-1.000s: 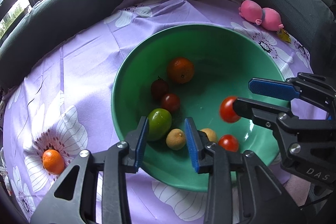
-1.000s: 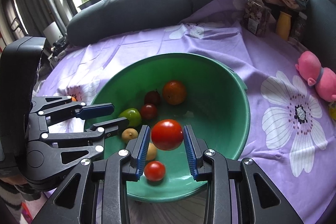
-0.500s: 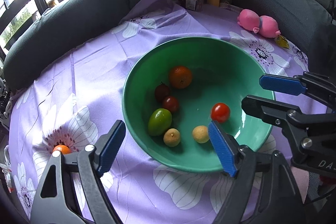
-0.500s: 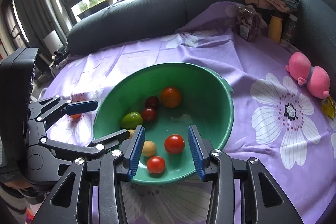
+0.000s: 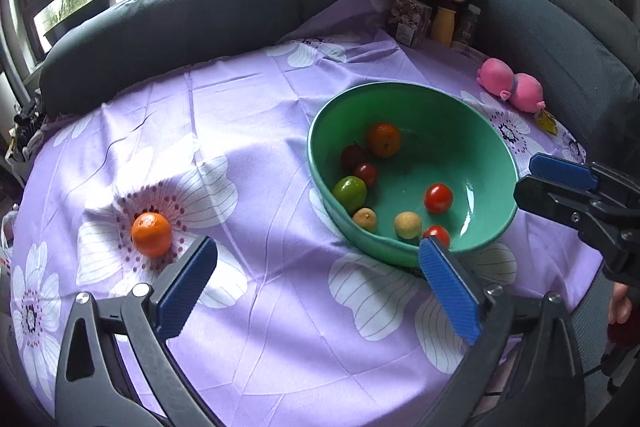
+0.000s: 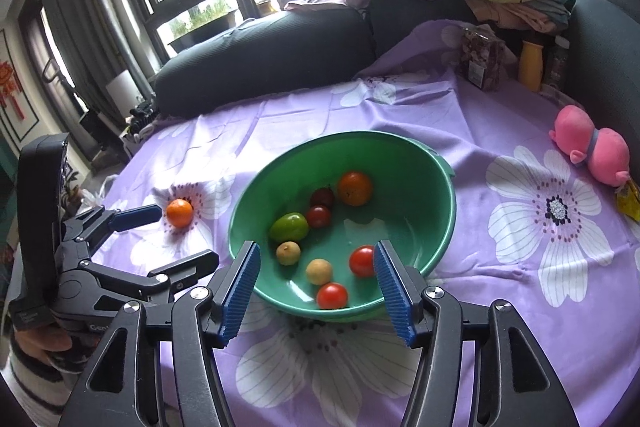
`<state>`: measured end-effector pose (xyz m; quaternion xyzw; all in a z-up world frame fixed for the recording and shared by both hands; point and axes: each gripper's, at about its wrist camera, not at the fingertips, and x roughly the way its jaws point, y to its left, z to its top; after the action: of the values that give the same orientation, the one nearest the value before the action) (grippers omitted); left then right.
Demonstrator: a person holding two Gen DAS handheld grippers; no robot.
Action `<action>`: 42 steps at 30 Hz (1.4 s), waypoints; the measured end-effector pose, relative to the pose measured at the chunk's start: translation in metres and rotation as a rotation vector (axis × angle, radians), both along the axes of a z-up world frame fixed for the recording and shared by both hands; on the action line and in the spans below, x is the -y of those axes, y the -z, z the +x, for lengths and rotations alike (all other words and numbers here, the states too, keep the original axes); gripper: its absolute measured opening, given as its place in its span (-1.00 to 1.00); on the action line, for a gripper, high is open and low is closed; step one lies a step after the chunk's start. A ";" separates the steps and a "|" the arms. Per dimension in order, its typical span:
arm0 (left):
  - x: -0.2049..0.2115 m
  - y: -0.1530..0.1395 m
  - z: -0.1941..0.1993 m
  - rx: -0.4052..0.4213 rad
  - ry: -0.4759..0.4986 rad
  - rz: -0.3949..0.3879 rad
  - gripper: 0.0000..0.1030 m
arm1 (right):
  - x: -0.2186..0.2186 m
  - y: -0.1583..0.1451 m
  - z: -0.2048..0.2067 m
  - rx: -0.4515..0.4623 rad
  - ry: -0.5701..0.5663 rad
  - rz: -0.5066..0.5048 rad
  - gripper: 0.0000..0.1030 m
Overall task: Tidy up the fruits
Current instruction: 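Withdraw both tools and move the right tool toward the last mandarin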
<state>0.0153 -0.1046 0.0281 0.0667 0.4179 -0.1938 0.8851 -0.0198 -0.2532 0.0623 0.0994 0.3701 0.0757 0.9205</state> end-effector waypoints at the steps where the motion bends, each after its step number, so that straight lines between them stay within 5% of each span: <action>1: -0.006 0.001 -0.001 -0.012 -0.013 -0.016 0.98 | -0.001 -0.001 -0.002 0.004 -0.007 0.009 0.16; 16: -0.097 0.007 -0.035 -0.005 -0.244 -0.131 0.99 | -0.060 0.004 -0.011 -0.014 -0.174 -0.012 0.17; 29: -0.159 0.031 -0.043 -0.074 -0.274 -0.244 0.99 | -0.130 0.013 0.006 -0.097 -0.283 0.052 0.17; 42: -0.193 0.034 -0.018 -0.079 -0.295 -0.191 0.99 | -0.172 0.031 0.049 -0.179 -0.327 0.112 0.17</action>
<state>-0.0031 0.0880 -0.0064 -0.0871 0.4371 -0.1032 0.8892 0.0295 -0.0812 0.0317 0.0951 0.4569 0.2357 0.8524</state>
